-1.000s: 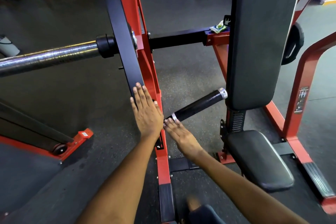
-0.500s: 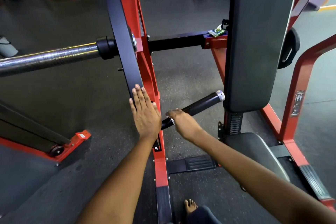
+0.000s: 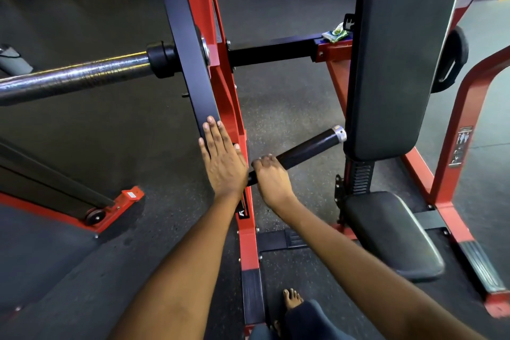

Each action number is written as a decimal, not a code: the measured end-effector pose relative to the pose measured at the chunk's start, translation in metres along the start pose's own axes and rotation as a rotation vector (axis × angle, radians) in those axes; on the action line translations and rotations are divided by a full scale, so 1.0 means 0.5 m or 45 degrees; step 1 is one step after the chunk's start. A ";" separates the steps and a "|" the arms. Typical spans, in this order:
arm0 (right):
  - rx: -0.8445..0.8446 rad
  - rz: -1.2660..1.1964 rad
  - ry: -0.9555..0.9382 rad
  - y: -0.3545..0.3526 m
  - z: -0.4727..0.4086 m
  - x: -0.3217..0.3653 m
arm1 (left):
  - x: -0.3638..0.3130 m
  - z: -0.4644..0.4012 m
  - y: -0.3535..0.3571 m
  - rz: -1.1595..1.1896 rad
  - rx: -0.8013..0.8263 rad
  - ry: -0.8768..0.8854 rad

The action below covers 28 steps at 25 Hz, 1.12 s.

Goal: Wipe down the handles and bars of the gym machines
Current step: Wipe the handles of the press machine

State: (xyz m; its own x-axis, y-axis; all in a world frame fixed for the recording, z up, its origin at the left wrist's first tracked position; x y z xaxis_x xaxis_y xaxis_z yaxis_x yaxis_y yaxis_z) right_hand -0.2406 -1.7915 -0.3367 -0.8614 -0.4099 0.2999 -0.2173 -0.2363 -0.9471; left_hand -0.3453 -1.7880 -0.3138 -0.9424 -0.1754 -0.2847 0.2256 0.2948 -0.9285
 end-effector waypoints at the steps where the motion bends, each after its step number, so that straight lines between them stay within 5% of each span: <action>1: -0.051 -0.090 -0.089 0.023 0.037 -0.003 | -0.001 0.001 0.000 -0.009 0.003 0.008; 4: -0.206 -0.637 0.055 0.082 0.160 -0.110 | -0.003 0.002 0.004 -0.048 0.013 0.015; 7: -0.629 -1.581 0.966 0.052 0.175 -0.304 | -0.003 -0.001 0.001 -0.054 0.025 0.000; 10: -0.962 -2.049 0.893 -0.025 0.097 -0.369 | -0.004 0.004 0.001 -0.075 0.032 -0.014; 12: -0.850 -1.966 0.973 -0.021 0.086 -0.336 | -0.003 0.004 0.001 -0.075 0.038 -0.021; 17: -0.192 -1.795 0.924 0.126 0.106 -0.085 | -0.006 0.002 -0.001 -0.065 0.020 -0.007; 19: -0.243 -1.924 1.036 0.121 0.125 -0.128 | -0.005 0.003 -0.001 -0.071 0.017 0.007; 24: -0.912 -1.894 1.106 -0.045 0.122 -0.322 | -0.008 0.002 -0.002 -0.056 0.019 -0.003; 28: -0.344 -1.898 1.011 0.080 0.094 -0.148 | -0.008 0.004 -0.004 -0.040 -0.002 0.014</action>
State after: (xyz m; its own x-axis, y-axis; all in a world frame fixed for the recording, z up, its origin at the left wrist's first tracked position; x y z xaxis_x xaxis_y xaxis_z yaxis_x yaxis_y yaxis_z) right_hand -0.1640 -1.8120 -0.3915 0.1618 0.5358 0.8287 -0.9780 0.1990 0.0622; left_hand -0.3415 -1.7897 -0.3112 -0.9516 -0.1745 -0.2529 0.1955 0.2910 -0.9365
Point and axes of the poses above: each hand's wrist, its own z-axis away from the middle knuckle, its own y-axis out of the palm, x = y × z, the point moved 8 cm from there along -z, towards the middle knuckle, and after that the axes turned 13 degrees about x, right-handed, at the moved point
